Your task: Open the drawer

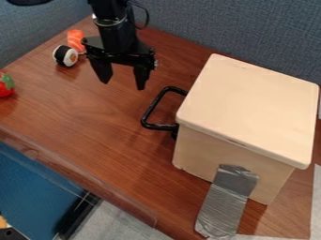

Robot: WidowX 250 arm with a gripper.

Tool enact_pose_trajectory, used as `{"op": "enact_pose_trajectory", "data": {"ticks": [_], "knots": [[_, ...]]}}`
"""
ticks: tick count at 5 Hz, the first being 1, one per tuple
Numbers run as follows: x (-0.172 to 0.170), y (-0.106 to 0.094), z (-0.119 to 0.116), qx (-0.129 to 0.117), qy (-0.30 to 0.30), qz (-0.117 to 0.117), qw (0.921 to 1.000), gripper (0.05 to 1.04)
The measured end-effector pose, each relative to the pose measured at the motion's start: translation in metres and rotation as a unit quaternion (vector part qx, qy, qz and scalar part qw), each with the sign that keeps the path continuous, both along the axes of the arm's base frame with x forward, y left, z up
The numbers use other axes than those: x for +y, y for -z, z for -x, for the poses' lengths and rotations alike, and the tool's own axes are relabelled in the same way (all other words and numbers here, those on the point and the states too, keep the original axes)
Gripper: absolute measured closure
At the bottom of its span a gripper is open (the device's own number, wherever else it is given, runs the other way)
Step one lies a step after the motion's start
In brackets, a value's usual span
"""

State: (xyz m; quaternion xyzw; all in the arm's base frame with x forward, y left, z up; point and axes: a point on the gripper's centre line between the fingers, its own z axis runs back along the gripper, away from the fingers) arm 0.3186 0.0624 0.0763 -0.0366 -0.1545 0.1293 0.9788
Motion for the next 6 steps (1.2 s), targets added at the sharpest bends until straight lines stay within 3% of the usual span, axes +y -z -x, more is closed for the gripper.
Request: {"op": "enact_pose_trajectory", "data": {"ticks": [3, 4, 6], "knots": [[-0.039, 0.014, -0.005, 0.0, 0.019, -0.009, 0.9998, 0.083], [-0.046, 0.019, -0.004, -0.007, 0.023, -0.03, 0.9993, 0.083], [-0.039, 0.043, -0.002, 0.005, 0.02, -0.055, 0.9983, 0.083]]}}
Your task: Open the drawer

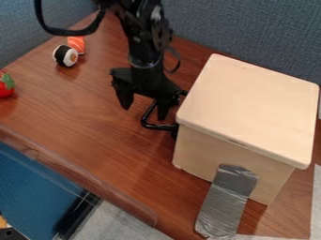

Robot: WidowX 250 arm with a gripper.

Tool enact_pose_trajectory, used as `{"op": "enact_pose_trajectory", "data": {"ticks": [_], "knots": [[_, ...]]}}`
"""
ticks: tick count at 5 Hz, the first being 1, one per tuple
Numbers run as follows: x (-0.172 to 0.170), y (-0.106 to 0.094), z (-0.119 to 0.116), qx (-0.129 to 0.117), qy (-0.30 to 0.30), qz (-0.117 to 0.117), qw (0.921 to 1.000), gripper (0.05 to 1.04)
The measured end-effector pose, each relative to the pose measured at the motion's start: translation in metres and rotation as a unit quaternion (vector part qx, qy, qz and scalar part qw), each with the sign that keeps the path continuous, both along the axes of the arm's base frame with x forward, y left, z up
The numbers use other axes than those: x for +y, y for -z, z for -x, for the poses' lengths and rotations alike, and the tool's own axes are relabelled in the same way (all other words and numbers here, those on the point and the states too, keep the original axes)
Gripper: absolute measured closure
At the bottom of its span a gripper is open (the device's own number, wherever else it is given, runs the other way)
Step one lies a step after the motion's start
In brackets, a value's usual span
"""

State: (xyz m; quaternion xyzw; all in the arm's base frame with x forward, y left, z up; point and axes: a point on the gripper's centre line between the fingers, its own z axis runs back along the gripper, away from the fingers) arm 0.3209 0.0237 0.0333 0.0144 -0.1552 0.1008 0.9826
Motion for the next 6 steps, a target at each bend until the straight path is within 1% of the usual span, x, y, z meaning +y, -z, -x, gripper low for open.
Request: {"op": "enact_pose_trajectory", "data": {"ticks": [1, 2, 3, 4, 5, 6], "knots": [[0.007, 0.009, 0.0, 0.004, -0.007, -0.002, 1.0, 0.115], [0.008, 0.014, -0.003, 0.002, -0.02, 0.009, 0.9998, 0.392], [0.012, 0.016, -0.005, 0.006, -0.029, 0.011, 0.9995, 0.678], [0.018, 0.013, -0.008, 0.007, -0.037, 0.013, 0.9992, 0.88], [0.022, 0.014, -0.008, 0.019, -0.039, 0.013, 0.999, 0.924], [0.031, 0.016, -0.011, 0.029, -0.039, 0.012, 0.9987, 0.924]]}}
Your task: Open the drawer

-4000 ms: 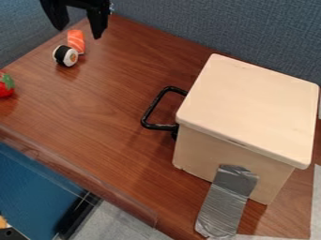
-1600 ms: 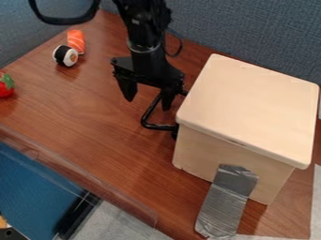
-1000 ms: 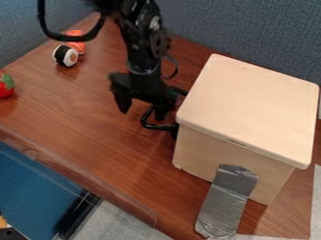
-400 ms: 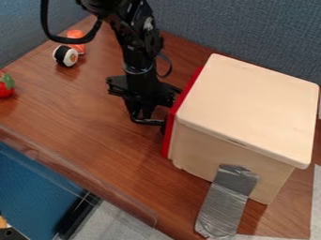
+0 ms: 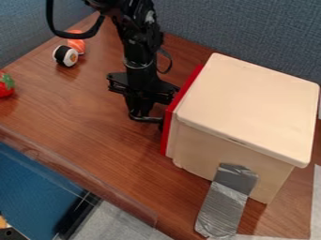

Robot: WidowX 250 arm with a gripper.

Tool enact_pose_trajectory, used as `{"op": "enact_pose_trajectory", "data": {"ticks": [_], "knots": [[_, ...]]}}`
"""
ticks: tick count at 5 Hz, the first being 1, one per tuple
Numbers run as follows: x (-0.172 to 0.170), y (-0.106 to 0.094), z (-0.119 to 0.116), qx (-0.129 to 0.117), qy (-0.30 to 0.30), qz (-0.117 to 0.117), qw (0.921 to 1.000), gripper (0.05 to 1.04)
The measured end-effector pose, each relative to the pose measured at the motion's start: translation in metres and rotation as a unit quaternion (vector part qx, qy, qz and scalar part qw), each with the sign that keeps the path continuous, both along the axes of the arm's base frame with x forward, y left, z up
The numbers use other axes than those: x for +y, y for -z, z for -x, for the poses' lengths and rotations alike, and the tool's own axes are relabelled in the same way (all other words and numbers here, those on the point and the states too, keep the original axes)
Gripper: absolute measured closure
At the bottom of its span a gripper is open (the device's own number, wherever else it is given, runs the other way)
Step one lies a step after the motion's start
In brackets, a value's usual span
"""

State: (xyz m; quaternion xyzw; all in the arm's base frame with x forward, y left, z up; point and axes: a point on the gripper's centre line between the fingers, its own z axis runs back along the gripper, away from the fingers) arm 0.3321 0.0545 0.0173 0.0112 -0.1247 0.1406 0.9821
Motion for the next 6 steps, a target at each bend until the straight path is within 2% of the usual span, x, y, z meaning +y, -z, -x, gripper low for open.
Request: {"op": "enact_pose_trajectory", "data": {"ticks": [3, 4, 6], "knots": [[0.036, 0.0, 0.003, 0.025, -0.008, -0.024, 0.9994, 0.924], [0.048, -0.003, 0.008, 0.032, -0.006, -0.04, 0.9987, 0.924], [0.061, -0.004, 0.018, 0.035, -0.024, -0.045, 0.9981, 0.925]]}}
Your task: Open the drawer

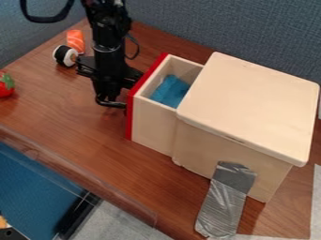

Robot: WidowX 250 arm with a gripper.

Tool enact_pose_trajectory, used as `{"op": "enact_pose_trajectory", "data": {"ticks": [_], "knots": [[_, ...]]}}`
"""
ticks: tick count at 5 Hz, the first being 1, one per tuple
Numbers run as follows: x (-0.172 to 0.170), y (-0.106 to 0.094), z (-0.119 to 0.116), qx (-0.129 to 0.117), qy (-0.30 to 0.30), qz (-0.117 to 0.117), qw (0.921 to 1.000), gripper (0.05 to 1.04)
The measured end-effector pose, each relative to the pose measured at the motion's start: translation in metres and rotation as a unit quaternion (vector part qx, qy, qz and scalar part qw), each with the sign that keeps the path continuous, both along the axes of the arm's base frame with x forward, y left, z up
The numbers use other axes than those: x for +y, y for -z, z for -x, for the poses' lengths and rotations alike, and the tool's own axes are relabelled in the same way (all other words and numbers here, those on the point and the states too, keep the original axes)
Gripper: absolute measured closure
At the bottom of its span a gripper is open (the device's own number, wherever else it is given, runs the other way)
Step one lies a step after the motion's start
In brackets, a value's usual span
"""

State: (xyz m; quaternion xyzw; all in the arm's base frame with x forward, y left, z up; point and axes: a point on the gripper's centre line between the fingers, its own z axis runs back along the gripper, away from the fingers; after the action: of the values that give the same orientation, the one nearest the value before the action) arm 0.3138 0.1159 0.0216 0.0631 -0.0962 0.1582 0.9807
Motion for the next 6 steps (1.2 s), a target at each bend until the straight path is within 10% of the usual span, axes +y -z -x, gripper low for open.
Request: {"op": "enact_pose_trajectory", "data": {"ticks": [6], "knots": [[0.0103, -0.0023, 0.0021, 0.014, -0.004, -0.007, 0.9999, 0.883]]}}
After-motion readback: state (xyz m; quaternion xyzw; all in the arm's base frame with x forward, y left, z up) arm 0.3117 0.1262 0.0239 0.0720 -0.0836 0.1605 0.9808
